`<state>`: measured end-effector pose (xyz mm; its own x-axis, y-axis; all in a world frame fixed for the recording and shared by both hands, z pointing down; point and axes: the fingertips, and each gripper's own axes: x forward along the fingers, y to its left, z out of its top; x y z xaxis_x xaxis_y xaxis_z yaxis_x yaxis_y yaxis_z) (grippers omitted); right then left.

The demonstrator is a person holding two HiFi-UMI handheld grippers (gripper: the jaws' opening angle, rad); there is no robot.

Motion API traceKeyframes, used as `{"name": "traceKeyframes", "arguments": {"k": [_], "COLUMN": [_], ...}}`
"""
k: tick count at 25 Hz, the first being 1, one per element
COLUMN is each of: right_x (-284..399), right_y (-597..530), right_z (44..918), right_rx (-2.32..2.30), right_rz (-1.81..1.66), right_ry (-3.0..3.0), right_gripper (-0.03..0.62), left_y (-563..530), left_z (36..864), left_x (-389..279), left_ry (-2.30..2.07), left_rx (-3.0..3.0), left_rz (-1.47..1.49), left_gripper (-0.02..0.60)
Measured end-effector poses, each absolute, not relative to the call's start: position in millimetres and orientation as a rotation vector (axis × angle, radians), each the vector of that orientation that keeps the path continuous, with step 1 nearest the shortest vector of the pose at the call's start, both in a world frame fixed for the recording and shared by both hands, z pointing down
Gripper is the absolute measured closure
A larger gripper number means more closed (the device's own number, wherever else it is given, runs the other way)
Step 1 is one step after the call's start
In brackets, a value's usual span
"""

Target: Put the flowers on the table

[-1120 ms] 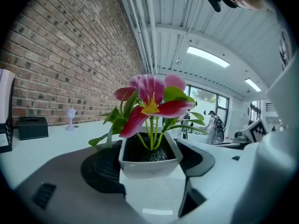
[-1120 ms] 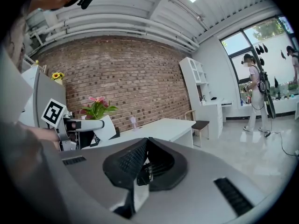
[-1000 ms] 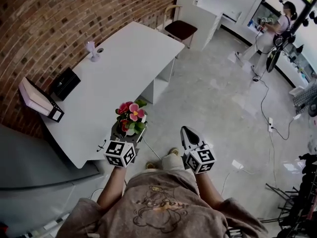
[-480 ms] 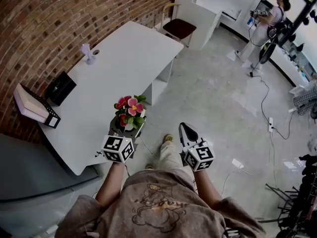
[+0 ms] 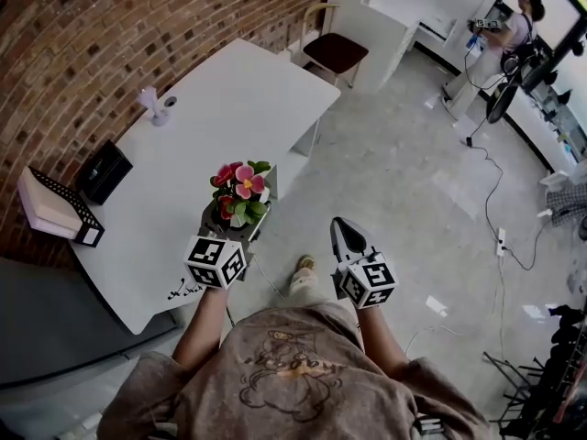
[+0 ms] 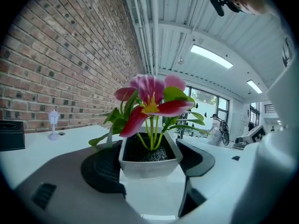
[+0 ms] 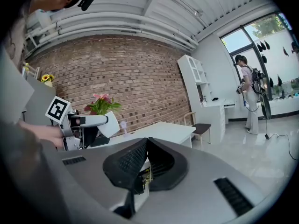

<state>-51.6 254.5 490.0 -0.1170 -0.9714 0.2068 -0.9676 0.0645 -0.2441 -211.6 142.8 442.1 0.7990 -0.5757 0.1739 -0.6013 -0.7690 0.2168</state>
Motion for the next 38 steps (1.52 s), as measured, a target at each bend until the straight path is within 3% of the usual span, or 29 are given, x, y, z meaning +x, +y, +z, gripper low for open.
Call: {"name": "traceKeyframes", "arguments": {"k": [19, 38], "right_x": [58, 111], "right_y": [108, 8], "right_z": [488, 501], "right_rx": [-1.903, -1.942], "right_rz": [-0.511, -0.536], "right_ry": [2.469, 2.482], "right_gripper": [0.589, 0.589], "left_y": [21, -114], "left_z": [435, 445], "left_x": [-121, -54], "left_ry": [-1.106, -1.055], "left_rx": [2.675, 2.702], "left_rz": [0.147, 0.167], "left_gripper": [0.213, 0.213]}}
